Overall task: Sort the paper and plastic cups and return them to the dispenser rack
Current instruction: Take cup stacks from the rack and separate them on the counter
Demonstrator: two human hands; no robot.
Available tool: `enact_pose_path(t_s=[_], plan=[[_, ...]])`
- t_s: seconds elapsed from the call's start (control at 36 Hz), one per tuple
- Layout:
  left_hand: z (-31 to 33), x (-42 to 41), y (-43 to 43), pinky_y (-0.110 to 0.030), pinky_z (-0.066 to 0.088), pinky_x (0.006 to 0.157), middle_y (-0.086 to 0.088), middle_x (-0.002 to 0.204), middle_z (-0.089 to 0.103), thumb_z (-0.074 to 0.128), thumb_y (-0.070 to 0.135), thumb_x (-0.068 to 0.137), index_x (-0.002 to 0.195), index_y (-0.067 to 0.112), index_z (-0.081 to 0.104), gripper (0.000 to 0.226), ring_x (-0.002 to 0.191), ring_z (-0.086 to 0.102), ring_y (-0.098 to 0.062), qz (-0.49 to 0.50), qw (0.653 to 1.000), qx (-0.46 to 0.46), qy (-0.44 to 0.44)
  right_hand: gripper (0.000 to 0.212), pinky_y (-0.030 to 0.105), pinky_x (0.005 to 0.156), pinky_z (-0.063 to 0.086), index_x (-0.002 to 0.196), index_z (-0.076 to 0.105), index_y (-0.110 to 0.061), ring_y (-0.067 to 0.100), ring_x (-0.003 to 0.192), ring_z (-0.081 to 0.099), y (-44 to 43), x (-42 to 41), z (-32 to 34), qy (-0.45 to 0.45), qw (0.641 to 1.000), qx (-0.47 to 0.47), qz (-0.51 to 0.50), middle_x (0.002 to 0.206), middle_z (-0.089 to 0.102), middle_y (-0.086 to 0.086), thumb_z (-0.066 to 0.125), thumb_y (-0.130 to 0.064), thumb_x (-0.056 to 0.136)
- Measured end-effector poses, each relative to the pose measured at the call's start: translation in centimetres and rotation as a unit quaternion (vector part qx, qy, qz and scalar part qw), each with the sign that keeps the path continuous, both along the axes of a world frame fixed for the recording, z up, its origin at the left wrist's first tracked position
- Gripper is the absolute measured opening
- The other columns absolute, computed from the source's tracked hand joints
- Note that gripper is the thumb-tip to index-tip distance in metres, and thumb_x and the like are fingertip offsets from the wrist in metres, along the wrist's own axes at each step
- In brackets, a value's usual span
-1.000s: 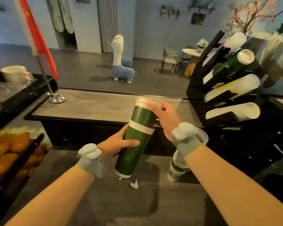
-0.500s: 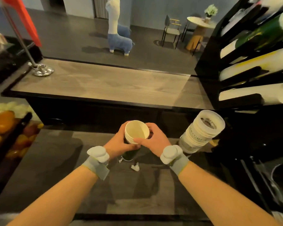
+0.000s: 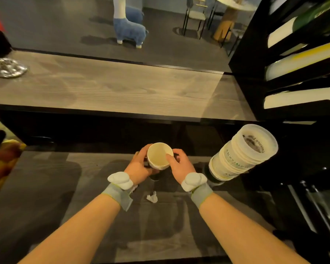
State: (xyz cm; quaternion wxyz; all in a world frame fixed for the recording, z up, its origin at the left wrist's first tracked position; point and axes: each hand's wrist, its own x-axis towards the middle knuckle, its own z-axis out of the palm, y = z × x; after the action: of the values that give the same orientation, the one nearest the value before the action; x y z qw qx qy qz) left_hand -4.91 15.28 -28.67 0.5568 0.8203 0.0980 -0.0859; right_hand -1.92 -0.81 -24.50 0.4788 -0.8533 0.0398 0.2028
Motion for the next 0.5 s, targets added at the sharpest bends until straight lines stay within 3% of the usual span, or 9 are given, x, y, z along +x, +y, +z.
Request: enact_pose_path(t_s=[0.08, 0.22, 0.33, 0.42, 0.5], plan=[[0.0, 0.7, -0.2, -0.052, 0.042, 0.108, -0.005, 0.14, 0.05, 0.079, 0.008, 0.077, 0.142, 0.03, 0.036, 0.082, 0.131, 0.047, -0.027, 0.0, 1.0, -0.006, -0.007, 0.038, 0.041, 0.099, 0.05, 0.135, 0.045, -0.023, 0.02, 0.11, 0.056, -0.1, 0.3, -0.3, 0.019, 1.0, 0.02, -0.013, 0.125, 0.056, 0.002, 0.054, -0.033, 0.099], [0.2, 1.1, -0.1, -0.043, 0.043, 0.108, -0.002, 0.143, 0.047, 0.078, 0.008, 0.078, 0.145, 0.029, 0.032, 0.084, 0.133, 0.044, -0.024, -0.02, 0.999, 0.025, -0.007, 0.048, 0.028, 0.089, 0.039, 0.144, 0.041, -0.017, 0.019, 0.113, 0.053, -0.8, 0.6, 0.0, 0.031, 1.0, -0.001, 0.007, 0.13, 0.055, 0.0, 0.049, -0.038, 0.101], [1.0, 0.7, 0.2, -0.042, 0.044, 0.107, -0.002, 0.146, 0.044, 0.082, 0.022, 0.075, 0.149, 0.032, 0.023, 0.096, 0.133, 0.045, -0.024, -0.039, 0.997, 0.06, 0.02, 0.054, 0.032, 0.099, 0.04, 0.146, 0.041, -0.018, 0.024, 0.128, 0.051, -1.0, 0.3, 0.4, 0.033, 0.999, -0.019, 0.006, 0.143, 0.052, 0.004, 0.048, -0.045, 0.099], [3.1, 0.8, 0.2, -0.048, 0.039, 0.111, -0.003, 0.155, 0.034, 0.084, 0.035, 0.072, 0.154, 0.029, 0.016, 0.107, 0.138, 0.04, -0.026, -0.033, 0.996, 0.083, 0.015, 0.057, 0.034, 0.104, 0.04, 0.147, 0.038, -0.021, 0.021, 0.133, 0.047, -1.6, -0.2, 2.1, -0.001, 0.999, -0.04, 0.037, 0.149, 0.046, 0.001, 0.049, -0.048, 0.098], [6.8, 1.1, -0.2, -0.044, 0.032, 0.115, 0.002, 0.16, 0.027, 0.081, 0.039, 0.076, 0.154, 0.028, 0.02, 0.099, 0.144, 0.031, -0.023, -0.036, 0.995, 0.086, -0.026, 0.056, 0.032, 0.105, 0.041, 0.146, 0.039, -0.022, 0.018, 0.133, 0.046, -2.1, -0.4, 5.0, -0.071, 0.993, -0.068, 0.072, 0.149, 0.045, -0.001, 0.053, -0.045, 0.097]])
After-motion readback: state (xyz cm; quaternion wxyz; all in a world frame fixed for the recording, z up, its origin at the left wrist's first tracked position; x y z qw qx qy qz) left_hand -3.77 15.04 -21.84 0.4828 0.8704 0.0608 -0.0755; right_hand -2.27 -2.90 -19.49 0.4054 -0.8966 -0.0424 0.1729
